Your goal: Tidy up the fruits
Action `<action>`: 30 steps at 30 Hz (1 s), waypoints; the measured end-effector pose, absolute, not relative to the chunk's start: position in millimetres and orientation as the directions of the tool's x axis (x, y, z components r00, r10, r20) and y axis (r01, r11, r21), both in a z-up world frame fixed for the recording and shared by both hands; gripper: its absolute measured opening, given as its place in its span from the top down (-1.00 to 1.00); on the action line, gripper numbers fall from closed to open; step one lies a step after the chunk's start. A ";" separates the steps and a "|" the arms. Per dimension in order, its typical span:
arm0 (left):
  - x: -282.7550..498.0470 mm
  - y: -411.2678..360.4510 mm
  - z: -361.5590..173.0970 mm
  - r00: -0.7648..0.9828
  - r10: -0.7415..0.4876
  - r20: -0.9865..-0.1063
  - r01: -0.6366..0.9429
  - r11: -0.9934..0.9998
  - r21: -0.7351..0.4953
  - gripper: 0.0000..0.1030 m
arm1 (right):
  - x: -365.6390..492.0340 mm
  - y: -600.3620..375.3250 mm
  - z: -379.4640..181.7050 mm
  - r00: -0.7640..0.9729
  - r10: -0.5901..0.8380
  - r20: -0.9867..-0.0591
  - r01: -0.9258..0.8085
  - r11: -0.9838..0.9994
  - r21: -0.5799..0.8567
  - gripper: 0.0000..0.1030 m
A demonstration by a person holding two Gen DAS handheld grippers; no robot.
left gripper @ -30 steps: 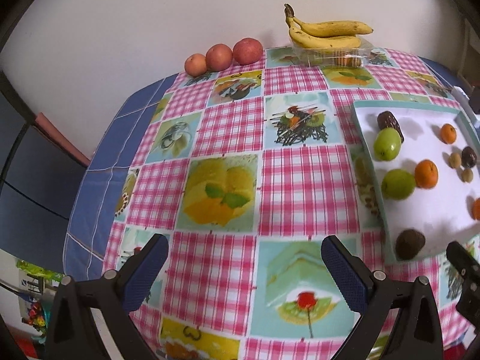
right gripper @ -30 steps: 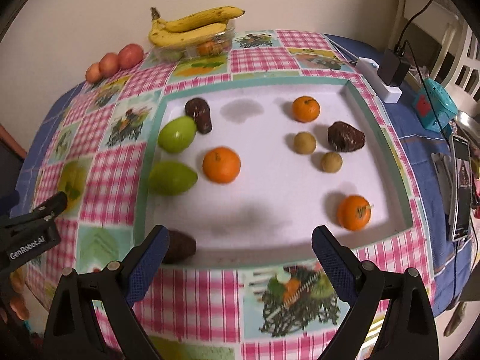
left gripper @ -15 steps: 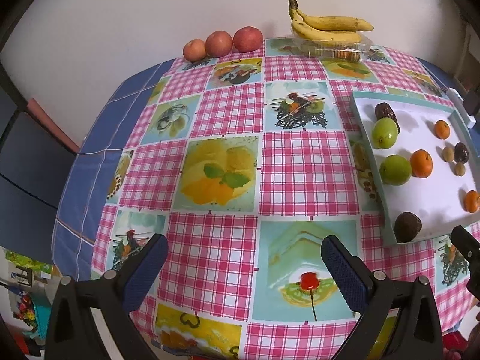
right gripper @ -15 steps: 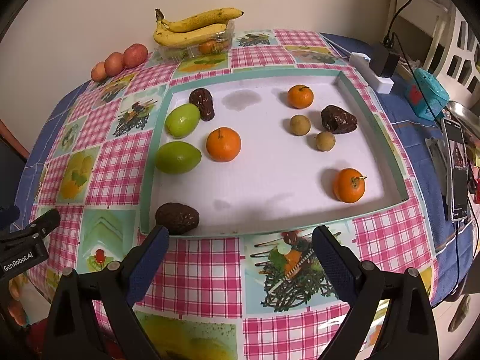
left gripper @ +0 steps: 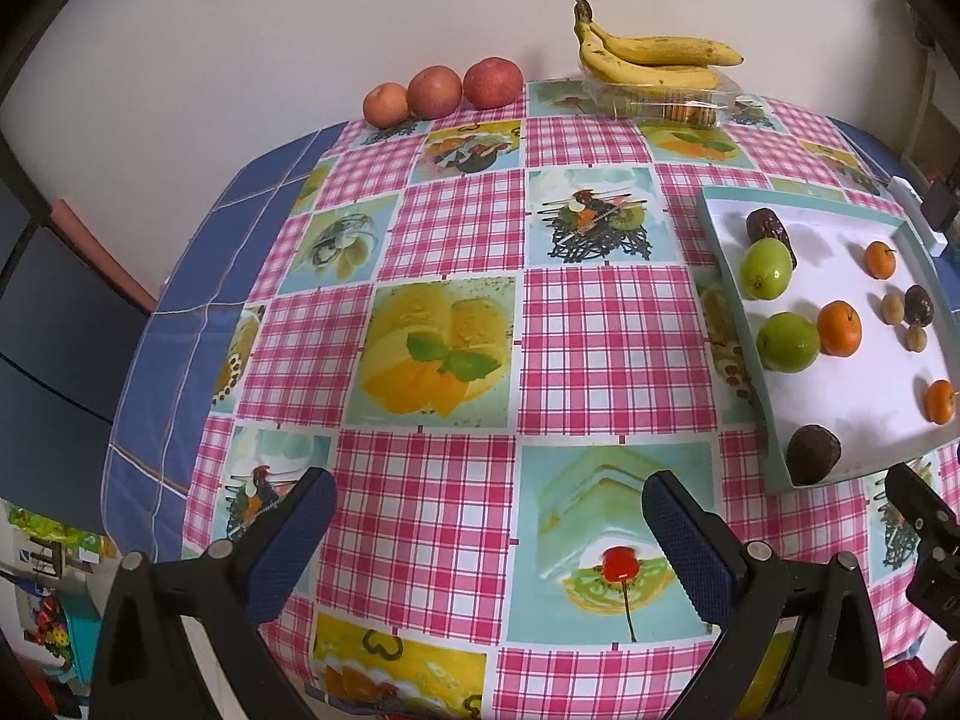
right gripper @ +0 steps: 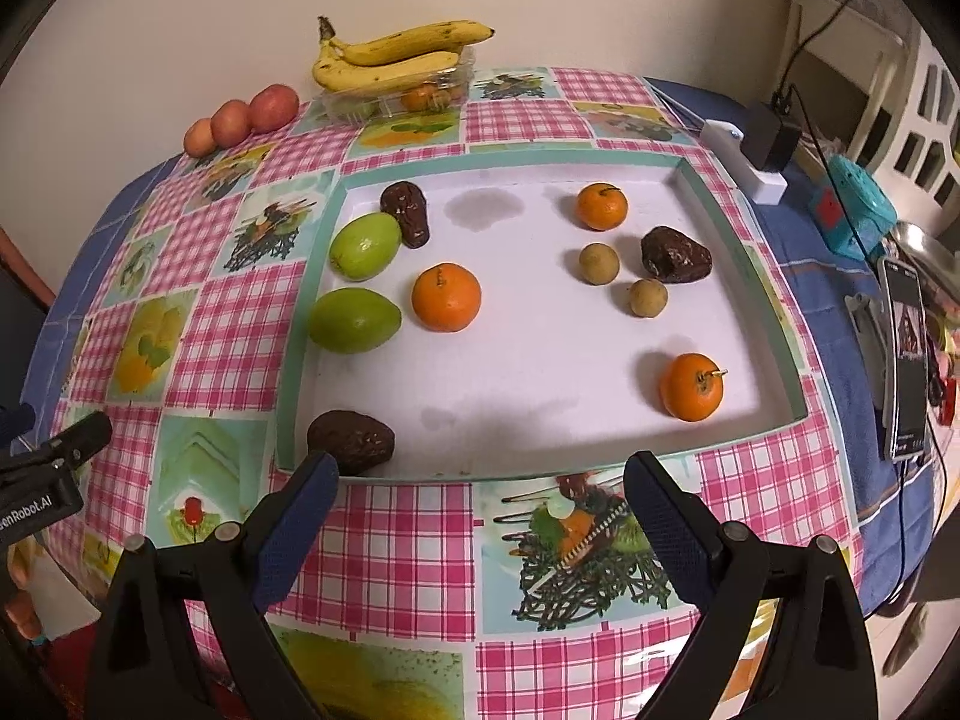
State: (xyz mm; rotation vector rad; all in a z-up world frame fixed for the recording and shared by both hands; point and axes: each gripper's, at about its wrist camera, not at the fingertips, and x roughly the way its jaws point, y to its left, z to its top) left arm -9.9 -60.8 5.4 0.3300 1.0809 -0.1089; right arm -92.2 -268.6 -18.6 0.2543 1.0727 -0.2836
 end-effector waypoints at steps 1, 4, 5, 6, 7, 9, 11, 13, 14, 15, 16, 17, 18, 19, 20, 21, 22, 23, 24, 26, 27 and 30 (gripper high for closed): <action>-9.7 -60.5 5.3 0.470 0.074 -0.879 0.246 0.946 0.211 -1.00 | -91.7 -267.0 -18.8 0.446 -0.106 -0.889 0.343 0.937 0.061 -0.87; -9.6 -59.7 5.1 0.471 0.076 -0.879 0.244 0.946 0.213 -1.00 | -90.1 -263.4 -18.8 0.442 -0.113 -0.890 0.326 0.944 0.042 -0.87; -9.3 -59.4 4.9 0.470 0.077 -0.879 0.245 0.946 0.214 -1.00 | -90.1 -262.4 -18.7 0.440 -0.114 -0.890 0.324 0.945 0.039 -0.87; -9.2 -59.3 4.8 0.470 0.078 -0.879 0.245 0.945 0.215 -1.00 | -89.8 -261.9 -18.8 0.439 -0.115 -0.891 0.322 0.946 0.036 -0.87; -9.1 -59.2 4.6 0.469 0.079 -0.879 0.245 0.945 0.216 -1.00 | -89.6 -261.6 -18.9 0.438 -0.116 -0.892 0.320 0.947 0.034 -0.87; -9.1 -59.3 4.2 0.468 0.079 -0.880 0.246 0.945 0.215 -1.00 | -89.8 -261.3 -18.6 0.439 -0.117 -0.891 0.319 0.947 0.033 -0.87; -9.2 -59.5 3.8 0.466 0.079 -0.881 0.248 0.944 0.216 -1.00 | -89.9 -261.8 -18.3 0.440 -0.117 -0.890 0.322 0.946 0.034 -0.87; -8.8 -59.6 3.3 0.464 0.079 -0.882 0.250 0.944 0.216 -1.00 | -90.3 -263.1 -18.2 0.441 -0.118 -0.890 0.325 0.945 0.036 -0.87; -8.9 -59.7 3.0 0.464 0.080 -0.882 0.250 0.944 0.216 -1.00 | -90.1 -262.9 -18.0 0.441 -0.118 -0.890 0.326 0.945 0.036 -0.87; -8.8 -59.8 2.8 0.463 0.081 -0.883 0.249 0.944 0.217 -1.00 | -90.0 -263.1 -17.7 0.442 -0.118 -0.889 0.327 0.944 0.037 -0.87; -8.7 -59.9 2.6 0.463 0.082 -0.883 0.248 0.944 0.218 -1.00 | -90.1 -263.2 -17.6 0.443 -0.118 -0.889 0.327 0.944 0.038 -0.87; -8.8 -60.2 2.6 0.463 0.083 -0.882 0.248 0.944 0.218 -1.00 | -90.1 -263.3 -17.3 0.444 -0.118 -0.888 0.328 0.944 0.038 -0.87; -8.7 -60.2 2.5 0.463 0.082 -0.883 0.248 0.944 0.218 -1.00 | -90.1 -263.2 -17.1 0.444 -0.119 -0.888 0.329 0.943 0.038 -0.87; -8.8 -60.2 2.5 0.463 0.082 -0.883 0.249 0.944 0.218 -1.00 | -90.1 -263.2 -16.9 0.445 -0.119 -0.888 0.330 0.943 0.039 -0.87; -8.7 -60.2 2.5 0.463 0.083 -0.883 0.249 0.944 0.219 -1.00 | -90.0 -263.1 -17.0 0.445 -0.119 -0.888 0.330 0.943 0.039 -0.87; -8.7 -60.3 2.4 0.463 0.083 -0.883 0.249 0.943 0.219 -1.00 | -90.0 -263.3 -17.0 0.444 -0.119 -0.888 0.330 0.943 0.038 -0.87; -8.8 -60.4 2.4 0.462 0.084 -0.883 0.249 0.943 0.220 -1.00 | -90.0 -263.4 -16.9 0.444 -0.120 -0.888 0.330 0.943 0.038 -0.87; -8.8 -60.5 2.4 0.462 0.084 -0.883 0.249 0.943 0.220 -1.00 | -90.1 -263.3 -17.1 0.444 -0.119 -0.888 0.329 0.943 0.038 -0.87; -8.9 -60.3 2.1 0.462 0.084 -0.883 0.249 0.943 0.220 -1.00 | -90.1 -263.4 -17.0 0.444 -0.119 -0.888 0.329 0.944 0.038 -0.87; -8.9 -60.4 2.1 0.462 0.084 -0.883 0.248 0.944 0.220 -1.00 | -90.1 -263.3 -16.8 0.444 -0.119 -0.888 0.329 0.944 0.038 -0.87; -8.9 -60.8 2.3 0.462 0.084 -0.883 0.247 0.944 0.220 -1.00 | -90.2 -263.0 -17.0 0.445 -0.119 -0.888 0.329 0.943 0.038 -0.87; -8.8 -59.7 1.2 0.461 0.087 -0.883 0.246 0.944 0.221 -1.00 | -90.2 -262.5 -17.1 0.444 -0.120 -0.888 0.331 0.943 0.038 -0.87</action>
